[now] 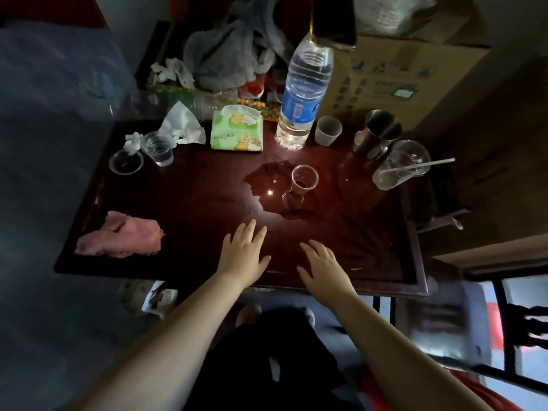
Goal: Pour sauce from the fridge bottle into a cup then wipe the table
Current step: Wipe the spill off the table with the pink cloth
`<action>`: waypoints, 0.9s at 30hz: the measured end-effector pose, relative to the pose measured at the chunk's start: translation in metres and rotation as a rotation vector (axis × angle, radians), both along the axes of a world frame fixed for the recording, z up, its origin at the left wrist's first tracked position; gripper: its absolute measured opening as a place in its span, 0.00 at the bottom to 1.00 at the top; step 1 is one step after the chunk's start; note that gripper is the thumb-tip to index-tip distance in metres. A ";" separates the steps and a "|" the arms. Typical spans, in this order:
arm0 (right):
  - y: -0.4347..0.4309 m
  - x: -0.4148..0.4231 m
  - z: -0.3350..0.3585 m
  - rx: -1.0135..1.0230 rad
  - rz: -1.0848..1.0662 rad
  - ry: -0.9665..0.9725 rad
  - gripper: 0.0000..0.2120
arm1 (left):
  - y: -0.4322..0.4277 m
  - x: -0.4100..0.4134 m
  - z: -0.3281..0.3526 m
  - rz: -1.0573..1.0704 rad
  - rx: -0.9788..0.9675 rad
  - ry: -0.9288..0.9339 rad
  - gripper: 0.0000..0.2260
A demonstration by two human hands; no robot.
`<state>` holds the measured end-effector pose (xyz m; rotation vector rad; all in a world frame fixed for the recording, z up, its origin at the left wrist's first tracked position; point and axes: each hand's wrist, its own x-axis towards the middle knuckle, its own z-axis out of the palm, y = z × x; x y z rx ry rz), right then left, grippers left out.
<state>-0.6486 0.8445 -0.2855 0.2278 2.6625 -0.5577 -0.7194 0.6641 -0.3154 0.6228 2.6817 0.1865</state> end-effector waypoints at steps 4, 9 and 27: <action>0.004 -0.001 -0.013 0.051 0.067 -0.096 0.29 | 0.000 -0.004 -0.009 0.042 -0.024 -0.047 0.29; 0.010 0.000 -0.020 0.081 0.121 -0.089 0.28 | 0.001 -0.003 -0.013 0.069 -0.014 -0.043 0.28; 0.040 -0.160 0.009 0.034 0.108 0.312 0.34 | 0.004 -0.003 -0.019 0.122 0.016 -0.055 0.27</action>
